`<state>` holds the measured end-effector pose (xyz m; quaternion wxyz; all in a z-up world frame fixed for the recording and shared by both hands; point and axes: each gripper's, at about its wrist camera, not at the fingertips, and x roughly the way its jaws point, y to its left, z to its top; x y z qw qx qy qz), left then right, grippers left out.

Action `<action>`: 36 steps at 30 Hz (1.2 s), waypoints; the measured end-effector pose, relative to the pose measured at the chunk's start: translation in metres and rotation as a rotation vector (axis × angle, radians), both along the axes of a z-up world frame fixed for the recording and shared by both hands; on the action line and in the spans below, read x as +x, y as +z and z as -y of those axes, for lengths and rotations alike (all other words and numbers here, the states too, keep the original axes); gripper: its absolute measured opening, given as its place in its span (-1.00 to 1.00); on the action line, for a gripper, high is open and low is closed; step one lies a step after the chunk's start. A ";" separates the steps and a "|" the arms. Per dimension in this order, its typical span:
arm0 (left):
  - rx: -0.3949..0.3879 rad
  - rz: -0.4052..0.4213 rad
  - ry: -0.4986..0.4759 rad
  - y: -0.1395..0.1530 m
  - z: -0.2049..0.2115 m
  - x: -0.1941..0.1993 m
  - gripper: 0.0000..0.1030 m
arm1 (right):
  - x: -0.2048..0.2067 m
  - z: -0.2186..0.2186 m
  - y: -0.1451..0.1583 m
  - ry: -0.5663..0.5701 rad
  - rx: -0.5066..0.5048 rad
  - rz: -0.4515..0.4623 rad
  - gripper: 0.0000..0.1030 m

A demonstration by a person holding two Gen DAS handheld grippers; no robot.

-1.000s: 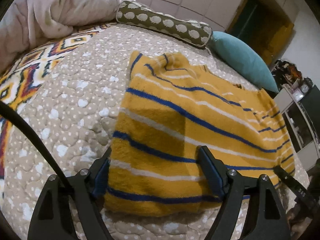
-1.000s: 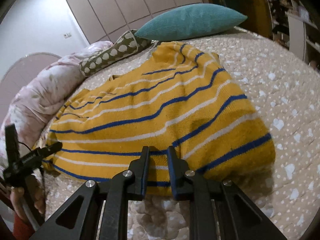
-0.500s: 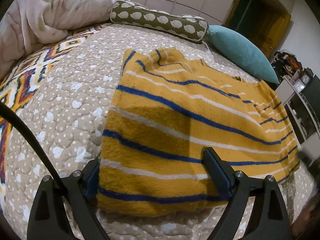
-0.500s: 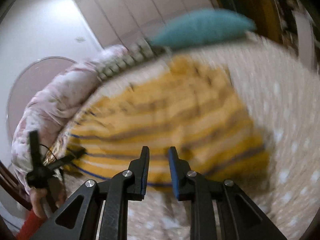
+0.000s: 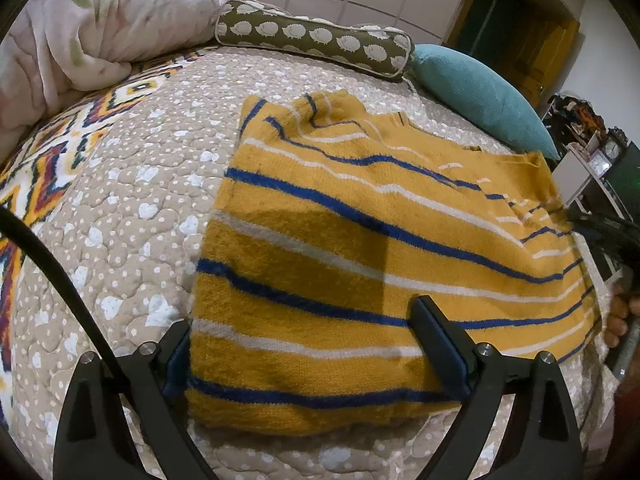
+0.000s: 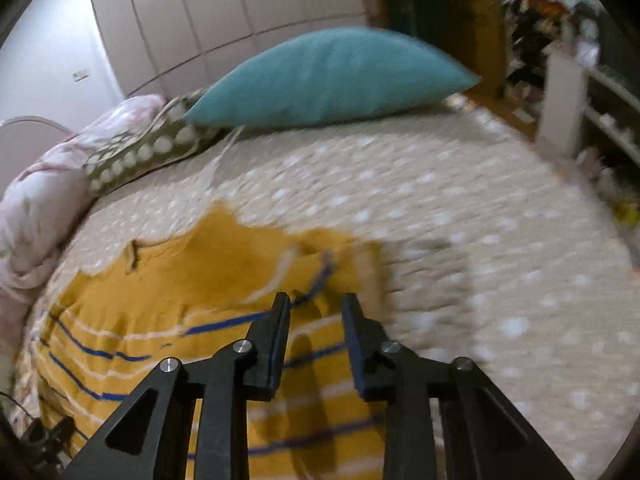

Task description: Fold small clothes

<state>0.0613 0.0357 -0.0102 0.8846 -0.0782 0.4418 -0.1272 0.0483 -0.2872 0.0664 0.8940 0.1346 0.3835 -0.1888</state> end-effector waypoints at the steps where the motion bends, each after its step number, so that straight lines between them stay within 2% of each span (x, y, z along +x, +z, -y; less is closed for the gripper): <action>1: 0.007 -0.001 -0.001 0.000 0.001 0.000 0.84 | -0.010 -0.001 0.007 -0.016 -0.051 -0.006 -0.28; 2: 0.011 -0.001 0.000 0.000 0.001 0.000 0.84 | -0.018 -0.002 0.012 -0.017 -0.075 -0.009 -0.20; 4: 0.019 -0.002 -0.002 0.000 0.002 0.000 0.85 | -0.041 -0.004 0.020 -0.014 -0.097 -0.011 -0.17; 8: 0.040 -0.010 -0.014 -0.001 0.005 0.001 0.93 | -0.078 -0.008 0.022 -0.029 -0.152 -0.051 -0.09; 10: 0.052 -0.017 -0.030 -0.002 0.008 0.002 0.99 | -0.094 -0.016 0.020 -0.031 -0.212 -0.076 -0.01; 11: 0.067 -0.020 -0.033 -0.003 0.011 0.003 0.99 | -0.099 -0.019 0.019 -0.030 -0.233 -0.084 0.06; 14: 0.109 -0.025 -0.036 -0.004 0.017 0.004 1.00 | -0.116 -0.029 0.015 -0.019 -0.270 -0.093 0.11; 18: 0.119 -0.033 -0.038 -0.004 0.018 0.005 1.00 | -0.126 -0.038 0.009 -0.004 -0.278 -0.089 0.16; 21: 0.124 -0.037 -0.043 -0.003 0.019 0.007 1.00 | -0.135 -0.037 0.004 -0.005 -0.223 -0.075 0.17; 26: 0.132 -0.036 -0.038 -0.003 0.018 0.006 1.00 | -0.161 -0.026 -0.008 -0.006 -0.017 -0.011 0.17; 28: 0.132 -0.022 -0.017 0.002 0.018 0.002 0.92 | -0.171 -0.025 -0.013 0.016 0.050 0.019 0.17; 29: 0.112 -0.014 -0.006 0.007 0.015 -0.003 0.79 | -0.175 -0.026 -0.014 0.028 0.072 0.033 0.17; 30: 0.082 -0.010 -0.003 0.012 0.010 -0.008 0.76 | -0.181 -0.026 -0.015 0.043 0.098 0.050 0.17; 33: -0.068 0.001 -0.001 0.031 -0.017 -0.030 0.76 | -0.188 -0.027 -0.018 0.102 0.175 0.081 0.17; 36: -0.157 -0.020 0.014 0.035 -0.040 -0.041 0.76 | -0.190 -0.024 -0.029 0.153 0.320 0.112 0.17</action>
